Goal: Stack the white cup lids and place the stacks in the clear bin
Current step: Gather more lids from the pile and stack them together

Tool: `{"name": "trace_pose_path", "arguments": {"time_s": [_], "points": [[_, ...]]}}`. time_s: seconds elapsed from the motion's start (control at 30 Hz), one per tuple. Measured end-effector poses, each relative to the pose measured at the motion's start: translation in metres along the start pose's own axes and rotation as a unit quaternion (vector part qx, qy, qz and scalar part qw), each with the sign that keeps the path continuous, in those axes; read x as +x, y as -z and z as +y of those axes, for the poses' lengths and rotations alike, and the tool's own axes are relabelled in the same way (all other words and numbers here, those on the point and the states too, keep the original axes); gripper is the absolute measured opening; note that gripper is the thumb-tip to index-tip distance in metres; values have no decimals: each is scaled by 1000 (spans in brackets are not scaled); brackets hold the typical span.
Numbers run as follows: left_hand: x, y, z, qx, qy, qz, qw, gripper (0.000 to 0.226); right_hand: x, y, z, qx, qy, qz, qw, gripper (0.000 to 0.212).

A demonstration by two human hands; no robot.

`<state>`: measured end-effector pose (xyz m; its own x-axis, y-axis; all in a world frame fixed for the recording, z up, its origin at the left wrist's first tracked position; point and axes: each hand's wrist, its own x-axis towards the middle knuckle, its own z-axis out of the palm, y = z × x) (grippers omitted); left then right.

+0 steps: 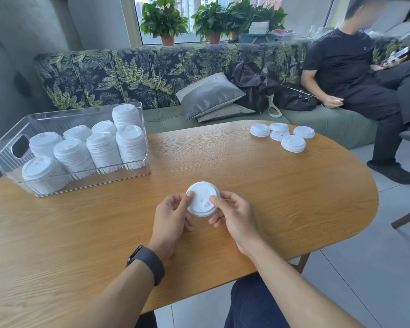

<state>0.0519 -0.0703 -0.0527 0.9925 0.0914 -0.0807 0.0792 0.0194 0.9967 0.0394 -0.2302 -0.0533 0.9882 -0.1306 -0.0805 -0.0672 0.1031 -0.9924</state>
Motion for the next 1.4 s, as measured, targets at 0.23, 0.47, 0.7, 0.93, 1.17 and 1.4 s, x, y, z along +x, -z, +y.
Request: {"name": "trace_pose_path", "arguments": {"time_s": [0.23, 0.47, 0.7, 0.93, 1.17, 1.4], "points": [[20, -30, 4, -39, 35, -48, 997, 39, 10, 20, -4, -28, 15, 78, 996, 20], [44, -117, 1, -38, 32, -77, 996, 40, 60, 90, -7, -145, 72, 222, 961, 23], [92, -193, 3, -17, 22, -79, 996, 37, 133, 157, -6, -253, 90, 290, 919, 27], [155, -242, 7, 7, 3, -72, 997, 29, 200, 199, -12, -331, 107, 331, 877, 48], [197, -267, 5, 19, -19, -65, 998, 30, 253, 227, -17, -427, 60, 338, 837, 95], [199, -268, 4, 4, -35, -55, 998, 24, 263, 231, -15, -439, 64, 345, 827, 74]]}}
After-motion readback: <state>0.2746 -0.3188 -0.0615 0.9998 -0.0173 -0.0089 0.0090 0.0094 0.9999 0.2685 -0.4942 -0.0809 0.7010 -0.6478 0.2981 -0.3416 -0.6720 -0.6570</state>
